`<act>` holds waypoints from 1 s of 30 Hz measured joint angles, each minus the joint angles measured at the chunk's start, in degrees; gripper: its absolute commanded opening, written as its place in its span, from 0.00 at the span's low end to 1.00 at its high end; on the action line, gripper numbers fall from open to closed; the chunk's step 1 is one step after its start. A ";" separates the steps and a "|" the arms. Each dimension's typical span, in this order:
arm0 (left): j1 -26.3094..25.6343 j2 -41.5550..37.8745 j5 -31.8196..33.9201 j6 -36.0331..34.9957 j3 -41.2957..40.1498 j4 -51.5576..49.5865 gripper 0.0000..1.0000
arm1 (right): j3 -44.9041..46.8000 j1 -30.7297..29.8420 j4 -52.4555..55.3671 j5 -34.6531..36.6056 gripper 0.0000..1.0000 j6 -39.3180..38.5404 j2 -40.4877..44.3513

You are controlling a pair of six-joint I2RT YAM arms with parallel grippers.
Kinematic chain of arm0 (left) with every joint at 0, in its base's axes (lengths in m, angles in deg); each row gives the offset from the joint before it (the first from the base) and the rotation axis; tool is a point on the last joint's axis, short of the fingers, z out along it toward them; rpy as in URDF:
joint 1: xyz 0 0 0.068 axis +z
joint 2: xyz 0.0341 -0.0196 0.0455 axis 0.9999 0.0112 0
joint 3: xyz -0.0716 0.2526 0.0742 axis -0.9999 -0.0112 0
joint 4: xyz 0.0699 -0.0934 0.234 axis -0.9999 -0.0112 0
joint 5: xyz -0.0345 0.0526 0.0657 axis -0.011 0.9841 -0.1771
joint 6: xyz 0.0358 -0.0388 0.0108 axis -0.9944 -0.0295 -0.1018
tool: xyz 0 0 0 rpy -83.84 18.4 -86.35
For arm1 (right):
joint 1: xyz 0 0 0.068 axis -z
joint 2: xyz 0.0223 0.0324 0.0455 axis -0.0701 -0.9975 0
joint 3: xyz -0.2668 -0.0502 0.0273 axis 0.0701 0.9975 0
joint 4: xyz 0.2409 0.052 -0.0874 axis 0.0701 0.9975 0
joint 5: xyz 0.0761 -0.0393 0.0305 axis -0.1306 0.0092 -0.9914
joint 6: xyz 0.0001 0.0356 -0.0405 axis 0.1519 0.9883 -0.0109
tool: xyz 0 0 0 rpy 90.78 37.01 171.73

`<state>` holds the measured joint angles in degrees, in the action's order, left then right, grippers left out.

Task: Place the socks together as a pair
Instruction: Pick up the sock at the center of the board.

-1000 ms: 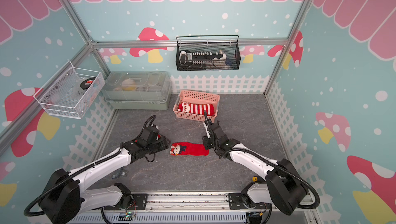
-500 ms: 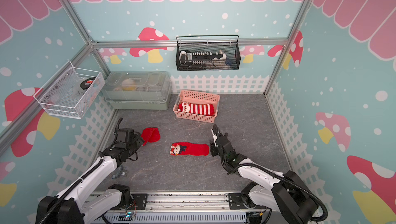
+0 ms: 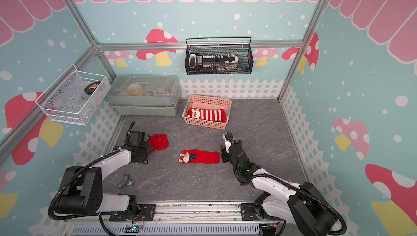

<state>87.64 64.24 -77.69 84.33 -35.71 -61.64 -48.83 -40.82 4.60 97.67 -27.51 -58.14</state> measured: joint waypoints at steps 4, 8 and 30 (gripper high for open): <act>0.15 1.66 -0.31 0.48 0.39 1.99 0.40 | 0.09 0.00 -0.55 -0.17 0.45 0.00 0.20; 0.15 2.95 -0.76 0.68 0.74 3.72 0.20 | 0.22 0.00 -0.96 -0.42 0.45 0.00 0.79; -3.61 -26.91 -11.58 -3.43 10.60 -5.66 0.00 | 5.09 0.00 -8.17 -5.03 0.54 -3.69 6.25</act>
<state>84.04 37.33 -89.28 80.89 -25.11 -67.30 -43.74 -40.82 -3.57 92.64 -31.21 -51.89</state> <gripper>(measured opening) 0.047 0.530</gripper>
